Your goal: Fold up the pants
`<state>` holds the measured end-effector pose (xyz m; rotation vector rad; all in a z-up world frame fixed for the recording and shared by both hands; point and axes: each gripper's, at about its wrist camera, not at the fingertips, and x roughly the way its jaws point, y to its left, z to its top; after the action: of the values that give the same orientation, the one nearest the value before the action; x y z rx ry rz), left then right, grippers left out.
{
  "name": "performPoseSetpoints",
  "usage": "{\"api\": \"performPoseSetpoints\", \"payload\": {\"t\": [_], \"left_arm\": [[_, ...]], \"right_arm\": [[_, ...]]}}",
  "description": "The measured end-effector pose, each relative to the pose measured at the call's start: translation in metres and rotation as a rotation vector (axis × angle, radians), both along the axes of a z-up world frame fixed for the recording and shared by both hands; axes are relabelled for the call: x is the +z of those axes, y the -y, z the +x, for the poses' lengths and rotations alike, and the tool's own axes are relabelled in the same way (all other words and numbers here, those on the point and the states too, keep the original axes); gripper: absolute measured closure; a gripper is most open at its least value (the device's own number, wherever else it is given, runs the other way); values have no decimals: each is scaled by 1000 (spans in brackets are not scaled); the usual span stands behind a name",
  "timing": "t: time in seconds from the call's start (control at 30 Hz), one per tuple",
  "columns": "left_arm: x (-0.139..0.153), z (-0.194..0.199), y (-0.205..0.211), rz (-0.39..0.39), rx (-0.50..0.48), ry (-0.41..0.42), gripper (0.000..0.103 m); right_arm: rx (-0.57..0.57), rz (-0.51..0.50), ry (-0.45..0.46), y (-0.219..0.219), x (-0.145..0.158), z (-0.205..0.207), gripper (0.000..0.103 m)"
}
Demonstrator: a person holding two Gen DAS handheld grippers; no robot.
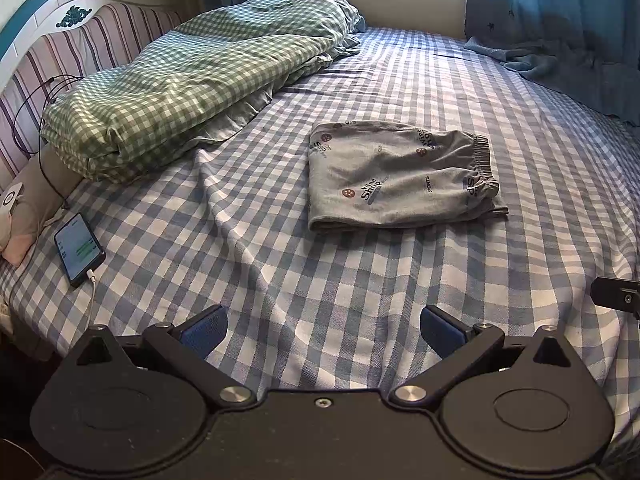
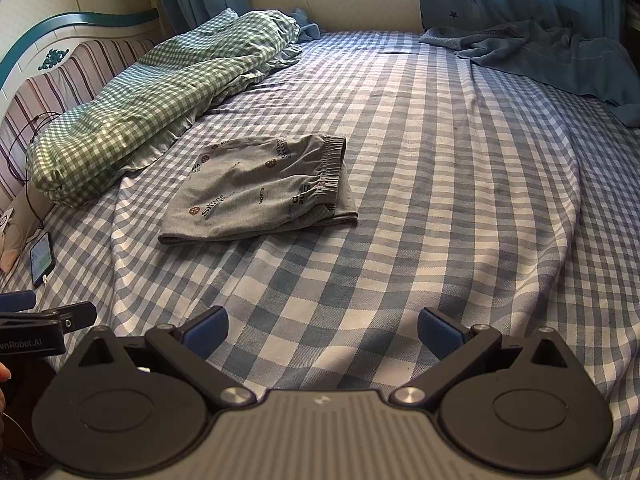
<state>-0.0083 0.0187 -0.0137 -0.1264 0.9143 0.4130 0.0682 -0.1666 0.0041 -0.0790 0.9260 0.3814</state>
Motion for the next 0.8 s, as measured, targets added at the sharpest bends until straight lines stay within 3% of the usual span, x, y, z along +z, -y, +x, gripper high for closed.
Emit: {"api": "performPoseSetpoints", "payload": {"t": [0.8], "left_arm": [[-2,-1,1,-13,-2,-2,1]], "right_arm": [[8,2,-8,3,-1,-2,0]]}}
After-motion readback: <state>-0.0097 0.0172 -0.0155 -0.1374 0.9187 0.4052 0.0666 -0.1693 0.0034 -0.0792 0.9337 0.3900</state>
